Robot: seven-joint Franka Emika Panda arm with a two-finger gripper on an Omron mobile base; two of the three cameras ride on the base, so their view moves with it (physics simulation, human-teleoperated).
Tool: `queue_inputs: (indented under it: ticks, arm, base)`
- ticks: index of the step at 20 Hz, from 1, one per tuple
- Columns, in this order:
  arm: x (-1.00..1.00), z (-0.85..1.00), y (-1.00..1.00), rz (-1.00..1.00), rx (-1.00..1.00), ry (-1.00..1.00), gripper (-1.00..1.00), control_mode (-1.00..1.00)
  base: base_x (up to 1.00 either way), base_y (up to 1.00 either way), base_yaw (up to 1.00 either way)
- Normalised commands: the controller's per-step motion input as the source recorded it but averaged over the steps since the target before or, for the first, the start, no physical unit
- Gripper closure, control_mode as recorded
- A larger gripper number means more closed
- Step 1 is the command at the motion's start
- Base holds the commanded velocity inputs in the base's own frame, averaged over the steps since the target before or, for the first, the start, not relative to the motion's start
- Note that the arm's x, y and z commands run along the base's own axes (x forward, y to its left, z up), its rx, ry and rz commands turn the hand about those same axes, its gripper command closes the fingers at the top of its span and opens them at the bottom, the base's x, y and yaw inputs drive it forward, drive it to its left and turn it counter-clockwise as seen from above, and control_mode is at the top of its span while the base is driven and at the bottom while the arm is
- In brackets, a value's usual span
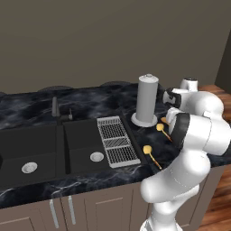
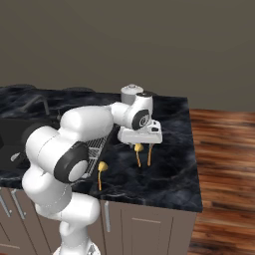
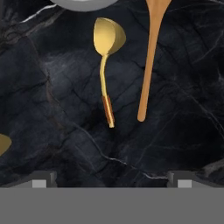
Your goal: Organize the utensils by type. Pick up the wooden spoons from the counter and place them in the open cabinet. Then pick up the metallic utensils from the counter and place them in the open drawer.
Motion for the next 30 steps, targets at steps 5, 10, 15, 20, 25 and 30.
queue_inputs:
  ticks: [5, 10, 15, 20, 25, 30]
  arm:
    - [0.20, -0.28, -0.01, 0.01, 0.00, 0.01, -1.00, -1.00]
    - [0.21, -0.23, -0.05, 0.00, 0.00, 0.01, -1.00, -1.00]
    - [0.22, -0.19, -0.04, 0.00, 0.00, 0.01, -1.00, -1.00]
    - [0.25, -0.19, -0.05, 0.00, 0.00, 0.00, -1.00, -1.00]
    - [0.26, -0.20, -0.06, 0.01, 0.01, 0.00, -1.00, -1.00]
    - [0.21, -0.19, -0.09, 0.02, 0.02, 0.00, -1.00, -1.00]
  base:
    - [0.00, 0.00, 0.00]
    - [0.00, 0.00, 0.00]
    - [0.00, 0.00, 0.00]
    - [0.00, 0.00, 0.00]
    - [0.00, 0.00, 0.00]
    - [0.00, 0.00, 0.00]
